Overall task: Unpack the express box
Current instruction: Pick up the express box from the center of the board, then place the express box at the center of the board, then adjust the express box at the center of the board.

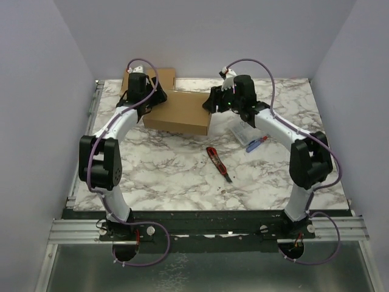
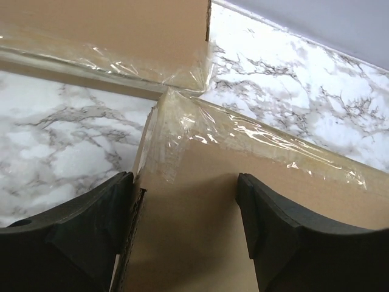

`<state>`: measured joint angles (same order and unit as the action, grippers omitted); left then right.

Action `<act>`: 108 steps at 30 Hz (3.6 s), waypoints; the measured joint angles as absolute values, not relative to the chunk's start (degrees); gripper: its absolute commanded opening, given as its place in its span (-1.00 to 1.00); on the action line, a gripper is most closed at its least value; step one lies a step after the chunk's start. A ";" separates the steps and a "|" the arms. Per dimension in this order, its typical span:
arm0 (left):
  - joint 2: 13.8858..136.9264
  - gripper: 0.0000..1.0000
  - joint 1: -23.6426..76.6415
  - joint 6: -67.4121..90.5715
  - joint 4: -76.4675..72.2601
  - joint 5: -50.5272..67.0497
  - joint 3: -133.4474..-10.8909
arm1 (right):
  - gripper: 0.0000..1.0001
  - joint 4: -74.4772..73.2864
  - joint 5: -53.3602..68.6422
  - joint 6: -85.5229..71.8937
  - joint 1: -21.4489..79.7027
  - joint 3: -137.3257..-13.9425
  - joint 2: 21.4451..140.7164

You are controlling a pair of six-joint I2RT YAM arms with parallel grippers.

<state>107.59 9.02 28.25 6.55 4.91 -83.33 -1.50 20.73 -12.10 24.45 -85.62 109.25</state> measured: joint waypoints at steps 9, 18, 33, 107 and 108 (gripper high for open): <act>92.53 0.53 9.02 27.00 4.62 1.61 -66.70 | 0.17 7.49 7.18 -5.54 35.59 -71.02 95.79; 91.90 0.84 12.69 26.11 11.66 -0.47 -59.59 | 0.53 13.30 6.52 -17.45 48.62 -58.54 94.30; 62.26 0.86 12.23 33.91 29.50 -1.32 -51.05 | 1.00 -10.28 5.63 -22.31 32.18 -70.96 88.82; 76.66 0.94 21.45 59.09 -14.15 0.56 -27.16 | 0.21 6.68 28.03 -31.66 26.39 -54.63 90.39; 77.17 0.96 21.41 58.89 -14.33 -0.03 -27.88 | 0.21 5.65 23.38 -29.78 28.84 -54.63 87.37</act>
<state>77.17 21.41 58.89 -14.33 -0.03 -27.88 5.65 23.38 -29.78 28.84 -54.63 87.37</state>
